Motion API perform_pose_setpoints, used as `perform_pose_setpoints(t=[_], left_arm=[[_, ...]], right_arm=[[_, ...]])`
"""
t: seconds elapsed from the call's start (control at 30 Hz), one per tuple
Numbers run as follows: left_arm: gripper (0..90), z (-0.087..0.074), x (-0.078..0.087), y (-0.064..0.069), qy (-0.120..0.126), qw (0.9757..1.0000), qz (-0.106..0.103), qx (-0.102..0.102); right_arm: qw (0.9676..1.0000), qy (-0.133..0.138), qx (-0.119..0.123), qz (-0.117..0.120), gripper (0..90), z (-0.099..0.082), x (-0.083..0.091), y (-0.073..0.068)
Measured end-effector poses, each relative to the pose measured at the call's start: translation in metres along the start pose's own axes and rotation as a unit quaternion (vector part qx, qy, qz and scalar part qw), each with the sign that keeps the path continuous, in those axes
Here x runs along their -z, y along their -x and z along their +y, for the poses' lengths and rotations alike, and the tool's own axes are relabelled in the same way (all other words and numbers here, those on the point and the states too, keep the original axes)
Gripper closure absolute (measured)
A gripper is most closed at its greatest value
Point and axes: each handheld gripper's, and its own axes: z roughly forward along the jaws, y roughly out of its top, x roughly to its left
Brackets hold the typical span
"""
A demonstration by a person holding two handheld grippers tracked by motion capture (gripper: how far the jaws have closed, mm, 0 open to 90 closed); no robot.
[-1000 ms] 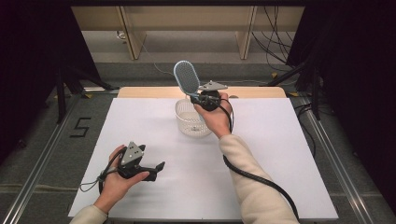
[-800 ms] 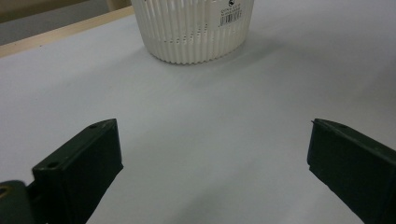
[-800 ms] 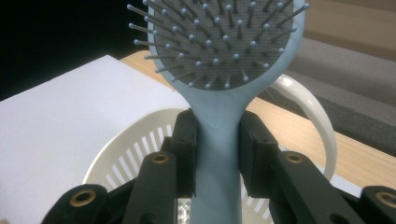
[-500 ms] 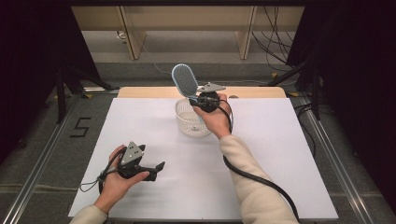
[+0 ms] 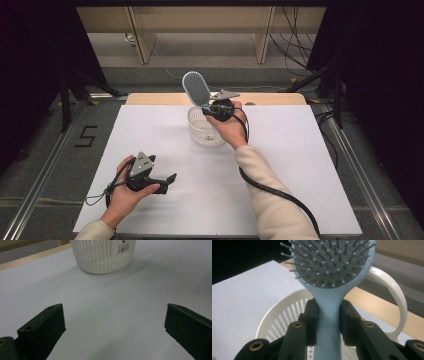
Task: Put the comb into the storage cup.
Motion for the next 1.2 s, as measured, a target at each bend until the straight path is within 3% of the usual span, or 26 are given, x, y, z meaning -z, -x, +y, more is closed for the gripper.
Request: perform_pose_setpoints(t=[1.2], left_arm=[[2.5, -0.0002, -0.0002, 0.0001, 0.0, 1.0, 0.0, 0.0]], right_arm=[[0.9994, -0.023, 0.022, 0.017, 67.5, -0.0035, -0.0027, -0.0028]])
